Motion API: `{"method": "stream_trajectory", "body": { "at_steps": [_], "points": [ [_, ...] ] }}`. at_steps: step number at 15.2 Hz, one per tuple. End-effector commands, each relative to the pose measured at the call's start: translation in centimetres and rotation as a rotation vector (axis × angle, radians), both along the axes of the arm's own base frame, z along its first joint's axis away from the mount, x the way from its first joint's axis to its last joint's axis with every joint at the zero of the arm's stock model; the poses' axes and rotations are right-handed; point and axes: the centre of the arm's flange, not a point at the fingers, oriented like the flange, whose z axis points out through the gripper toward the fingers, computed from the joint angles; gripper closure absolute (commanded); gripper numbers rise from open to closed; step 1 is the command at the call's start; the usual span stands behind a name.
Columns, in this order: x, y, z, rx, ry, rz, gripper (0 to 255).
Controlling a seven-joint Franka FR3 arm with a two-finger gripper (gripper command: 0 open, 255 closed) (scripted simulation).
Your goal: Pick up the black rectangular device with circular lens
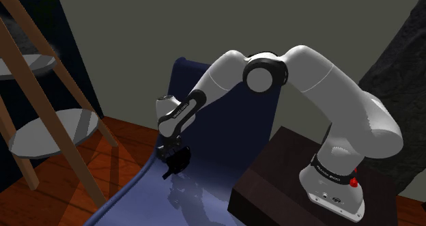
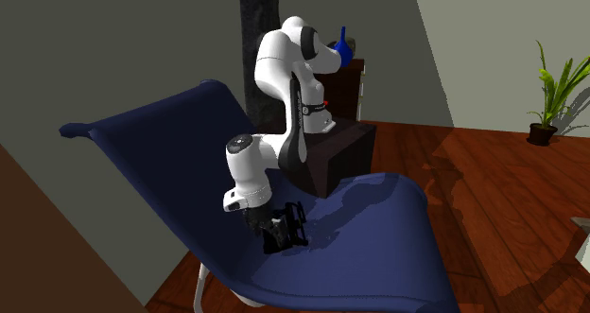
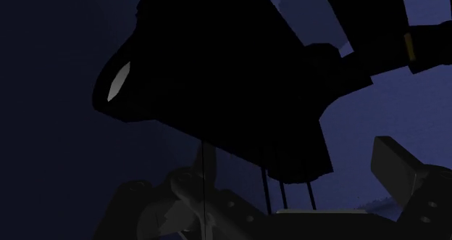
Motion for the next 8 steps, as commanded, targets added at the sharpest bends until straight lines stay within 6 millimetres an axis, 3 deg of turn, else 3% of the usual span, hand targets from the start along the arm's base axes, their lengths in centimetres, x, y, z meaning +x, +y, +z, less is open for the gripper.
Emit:
{"method": "stream_trajectory", "body": {
  "at_steps": [1, 2, 5, 8],
  "points": [
    [-1.05, 0.11, -2.28, -0.005, 0.031, 0.007, 0],
    [-1.12, 0.25, -2.41, -0.005, 0.031, 0.007, 255],
    [-1.51, 1.05, -1.92, -0.006, 0.03, 0.007, 255],
    [-1.21, 0.64, -1.46, -0.006, 0.03, 0.007, 255]
  ]
}}
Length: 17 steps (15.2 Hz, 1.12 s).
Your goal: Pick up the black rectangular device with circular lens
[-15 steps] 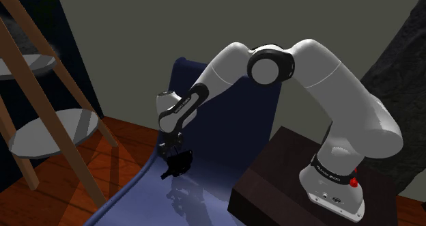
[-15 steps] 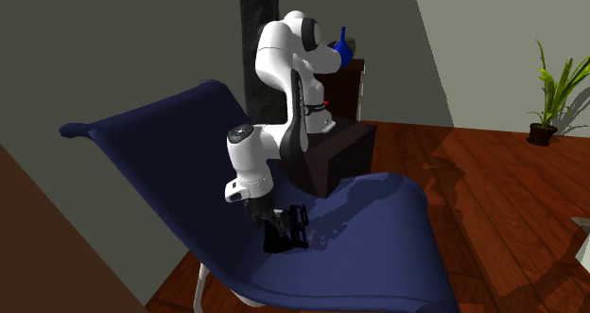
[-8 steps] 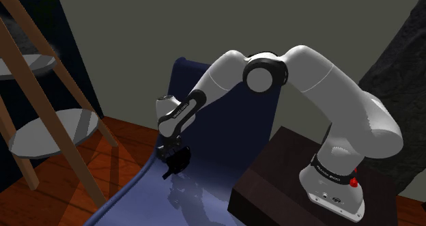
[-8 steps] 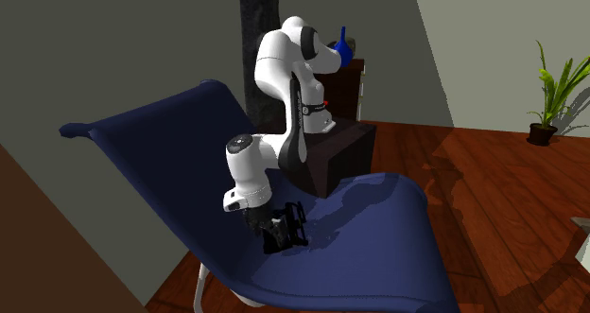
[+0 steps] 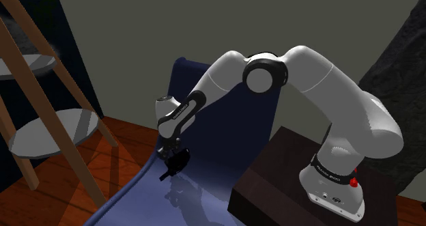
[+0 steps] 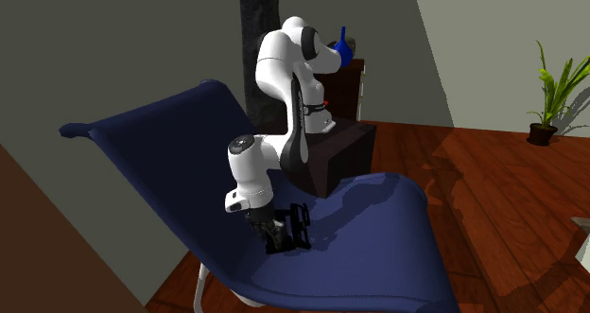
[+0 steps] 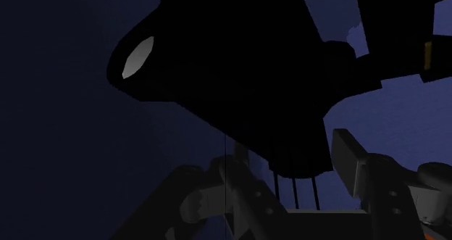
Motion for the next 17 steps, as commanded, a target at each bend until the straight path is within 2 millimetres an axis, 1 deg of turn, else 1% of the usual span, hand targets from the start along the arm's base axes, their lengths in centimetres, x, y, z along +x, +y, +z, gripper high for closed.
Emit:
{"method": "stream_trajectory", "body": {
  "at_steps": [1, 2, 3, 17],
  "points": [
    [-1.0, 0.0, -1.1, -0.007, 0.032, 0.007, 255],
    [-1.0, 0.1, -1.0, -0.007, 0.032, 0.006, 255],
    [-0.8, -0.3, -2.1, -0.006, 0.033, 0.006, 255],
    [-0.8, -0.3, 5.3, -0.006, 0.033, 0.006, 255]
  ]
}}
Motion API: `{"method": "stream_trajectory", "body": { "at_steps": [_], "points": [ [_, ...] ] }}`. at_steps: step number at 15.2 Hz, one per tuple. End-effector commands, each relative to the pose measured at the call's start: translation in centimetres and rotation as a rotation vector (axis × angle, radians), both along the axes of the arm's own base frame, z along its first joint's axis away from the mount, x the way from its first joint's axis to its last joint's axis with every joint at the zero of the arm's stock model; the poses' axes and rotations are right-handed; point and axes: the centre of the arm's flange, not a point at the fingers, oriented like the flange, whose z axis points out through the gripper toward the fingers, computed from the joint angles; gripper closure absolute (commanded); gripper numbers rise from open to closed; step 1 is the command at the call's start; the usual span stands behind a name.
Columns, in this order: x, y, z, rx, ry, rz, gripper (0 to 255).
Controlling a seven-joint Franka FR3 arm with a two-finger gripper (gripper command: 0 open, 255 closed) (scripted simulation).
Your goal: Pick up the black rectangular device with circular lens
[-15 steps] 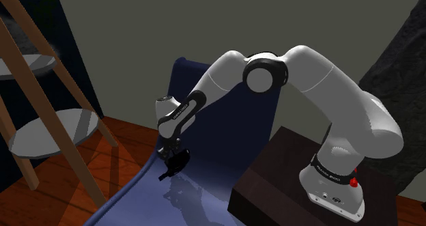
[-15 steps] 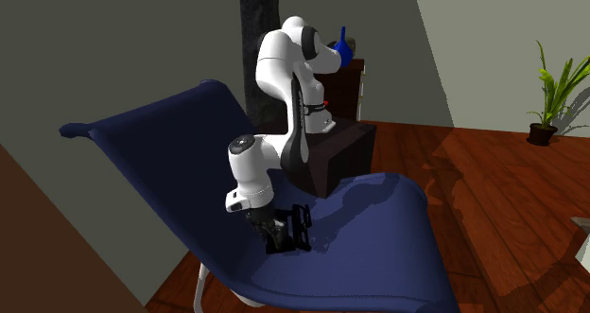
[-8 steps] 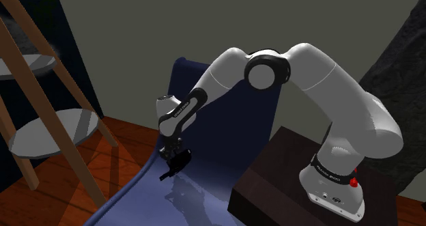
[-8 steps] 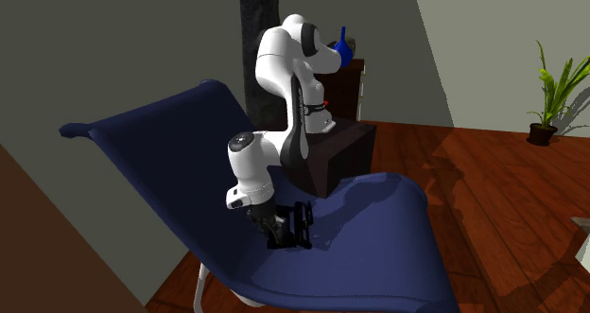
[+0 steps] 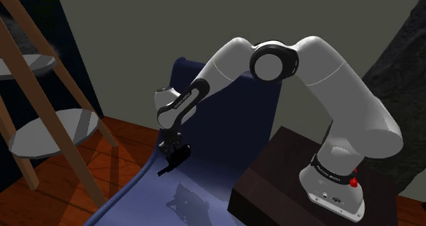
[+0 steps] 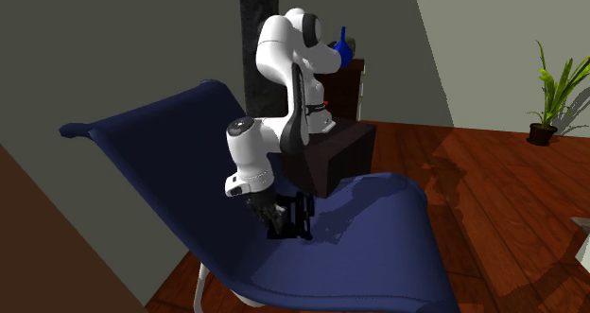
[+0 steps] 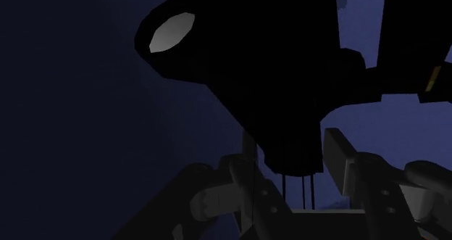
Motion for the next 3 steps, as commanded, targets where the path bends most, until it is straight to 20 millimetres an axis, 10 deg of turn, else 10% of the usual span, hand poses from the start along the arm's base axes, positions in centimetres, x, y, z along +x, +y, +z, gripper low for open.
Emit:
{"method": "stream_trajectory", "body": {
  "at_steps": [1, 3],
  "points": [
    [0.0, -0.09, 1.12, 0.0, 0.0, 0.0, 255],
    [0.0, -0.09, 1.2, 0.0, 0.0, 0.0, 255]
  ]
}}
